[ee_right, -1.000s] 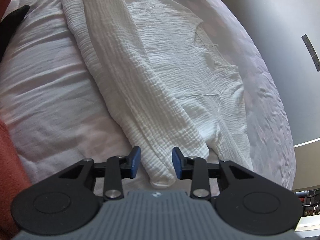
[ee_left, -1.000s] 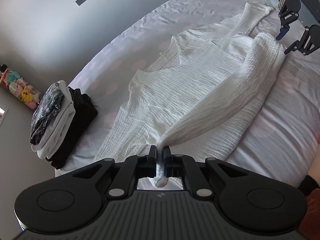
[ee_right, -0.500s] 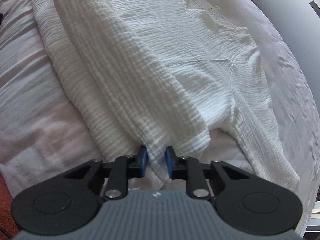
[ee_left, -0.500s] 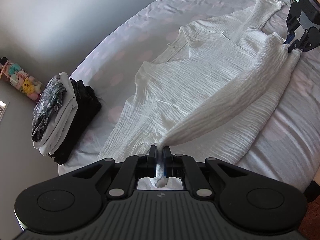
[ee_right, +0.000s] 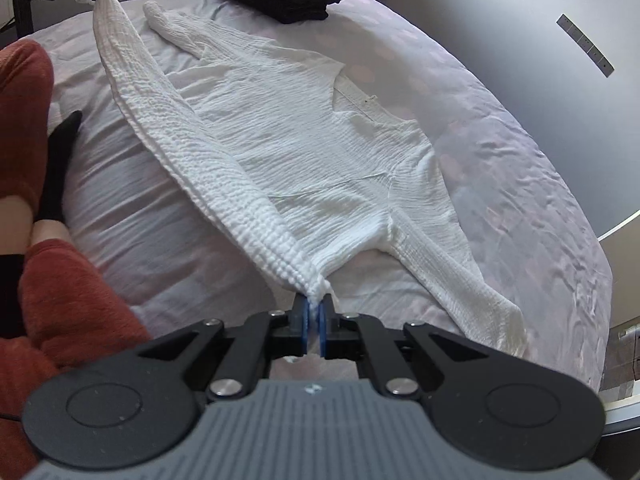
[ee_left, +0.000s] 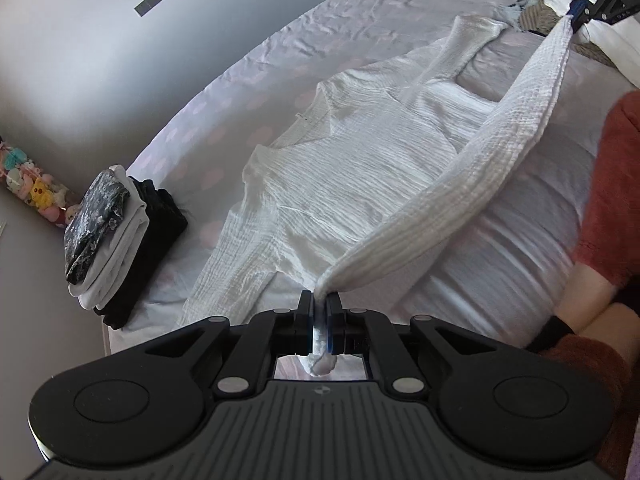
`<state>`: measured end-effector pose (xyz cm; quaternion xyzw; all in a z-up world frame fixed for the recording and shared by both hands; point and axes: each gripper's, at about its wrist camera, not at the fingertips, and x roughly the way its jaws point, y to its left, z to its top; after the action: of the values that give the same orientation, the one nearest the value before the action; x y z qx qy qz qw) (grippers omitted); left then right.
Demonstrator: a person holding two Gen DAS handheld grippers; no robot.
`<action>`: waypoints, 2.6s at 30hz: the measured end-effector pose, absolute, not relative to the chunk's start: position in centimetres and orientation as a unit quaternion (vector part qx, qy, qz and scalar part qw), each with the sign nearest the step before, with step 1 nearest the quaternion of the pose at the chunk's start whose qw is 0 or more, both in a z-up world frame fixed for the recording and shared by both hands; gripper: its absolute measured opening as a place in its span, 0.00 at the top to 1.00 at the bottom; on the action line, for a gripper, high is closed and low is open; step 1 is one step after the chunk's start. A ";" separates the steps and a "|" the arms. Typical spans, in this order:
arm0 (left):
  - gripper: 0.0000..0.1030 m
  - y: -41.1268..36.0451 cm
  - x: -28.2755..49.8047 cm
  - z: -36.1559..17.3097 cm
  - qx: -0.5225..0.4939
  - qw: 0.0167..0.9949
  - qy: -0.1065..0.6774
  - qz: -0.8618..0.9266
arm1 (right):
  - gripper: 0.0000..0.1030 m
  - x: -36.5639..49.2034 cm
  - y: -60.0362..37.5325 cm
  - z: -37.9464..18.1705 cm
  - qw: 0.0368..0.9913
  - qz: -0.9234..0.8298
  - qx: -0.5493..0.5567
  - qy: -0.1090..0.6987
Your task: Fold clothes
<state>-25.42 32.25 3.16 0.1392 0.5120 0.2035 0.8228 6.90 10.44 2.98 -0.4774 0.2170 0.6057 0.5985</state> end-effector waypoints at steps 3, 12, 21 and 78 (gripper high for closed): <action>0.94 30.1 -26.5 2.2 0.139 0.823 0.525 0.169 | 0.94 4.7 7.8 3.3 0.580 0.606 -0.496 0.225; 0.93 27.3 -27.5 -2.2 0.112 0.795 0.594 0.056 | 0.94 0.6 5.3 -0.2 0.507 0.599 -0.562 0.260; 0.74 31.3 -29.9 -0.1 0.014 0.815 0.574 0.081 | 0.88 0.2 5.5 0.1 0.474 0.587 -0.593 0.282; 0.94 71.3 -43.5 -11.8 -0.380 0.760 0.237 0.471 | 0.48 9.7 12.2 -8.9 0.830 0.361 -0.124 0.407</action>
<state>-43.46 71.27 -11.81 -0.3796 0.2366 0.4711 0.7602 9.69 12.19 -8.86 -0.1235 0.4072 0.3614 0.8297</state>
